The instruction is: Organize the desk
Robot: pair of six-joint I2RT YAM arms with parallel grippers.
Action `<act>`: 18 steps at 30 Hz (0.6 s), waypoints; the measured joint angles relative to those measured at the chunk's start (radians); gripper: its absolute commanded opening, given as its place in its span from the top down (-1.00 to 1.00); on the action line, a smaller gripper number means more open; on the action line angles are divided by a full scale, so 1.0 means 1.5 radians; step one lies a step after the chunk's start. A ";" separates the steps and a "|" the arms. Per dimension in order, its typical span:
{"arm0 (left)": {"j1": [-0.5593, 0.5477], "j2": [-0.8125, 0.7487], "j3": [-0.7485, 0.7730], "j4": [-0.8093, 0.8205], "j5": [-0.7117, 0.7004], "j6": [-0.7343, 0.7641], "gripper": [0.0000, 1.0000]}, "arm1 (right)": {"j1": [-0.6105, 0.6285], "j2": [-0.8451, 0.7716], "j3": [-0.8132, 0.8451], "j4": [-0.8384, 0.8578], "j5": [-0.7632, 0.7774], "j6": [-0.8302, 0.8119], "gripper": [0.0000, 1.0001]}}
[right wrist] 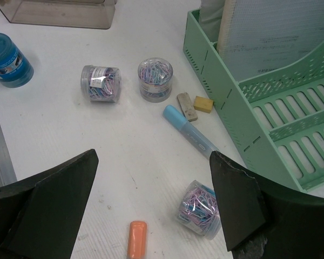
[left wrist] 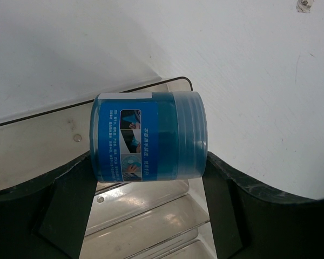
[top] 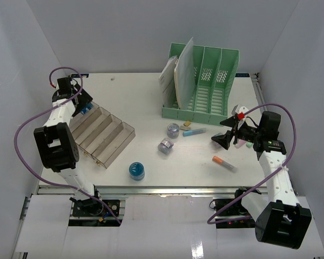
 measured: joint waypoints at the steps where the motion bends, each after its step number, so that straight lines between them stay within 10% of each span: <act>1: 0.000 0.000 0.000 0.000 0.004 0.001 -0.86 | 0.000 0.000 0.000 0.000 0.000 0.000 -0.80; 18: 0.000 -0.029 -0.033 0.026 0.092 0.040 -0.96 | 0.002 0.000 -0.009 -0.003 -0.051 -0.024 -0.80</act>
